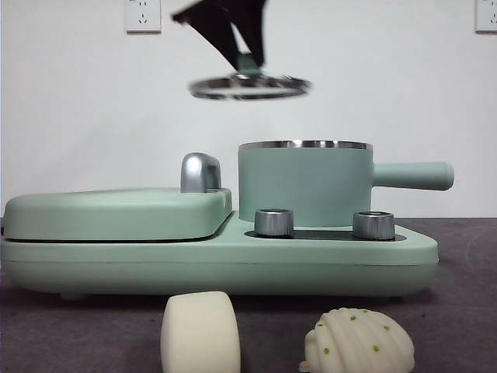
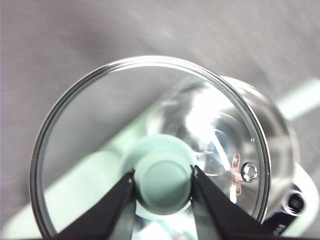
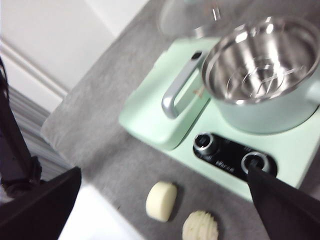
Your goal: Put the buns in a small steamer
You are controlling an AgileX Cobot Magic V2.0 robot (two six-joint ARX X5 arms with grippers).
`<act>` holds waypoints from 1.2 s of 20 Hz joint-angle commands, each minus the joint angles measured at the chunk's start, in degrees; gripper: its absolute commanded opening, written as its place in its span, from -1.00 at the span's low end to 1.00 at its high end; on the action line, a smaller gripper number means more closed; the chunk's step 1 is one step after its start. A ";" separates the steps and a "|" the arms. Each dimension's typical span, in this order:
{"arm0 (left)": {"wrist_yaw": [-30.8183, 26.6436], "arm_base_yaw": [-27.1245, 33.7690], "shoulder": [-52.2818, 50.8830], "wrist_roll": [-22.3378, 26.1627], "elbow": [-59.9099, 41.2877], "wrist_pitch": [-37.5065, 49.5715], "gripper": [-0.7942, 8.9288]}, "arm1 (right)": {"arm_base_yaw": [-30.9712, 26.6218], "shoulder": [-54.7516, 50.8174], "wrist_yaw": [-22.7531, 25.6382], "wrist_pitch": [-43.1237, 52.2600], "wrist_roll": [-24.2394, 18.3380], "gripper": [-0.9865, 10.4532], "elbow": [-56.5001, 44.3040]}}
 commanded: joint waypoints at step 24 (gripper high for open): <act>0.17 17.31 -3.13 -0.72 2.47 0.04 -0.80 | 51.76 59.49 34.75 9.73 18.64 -0.07 11.17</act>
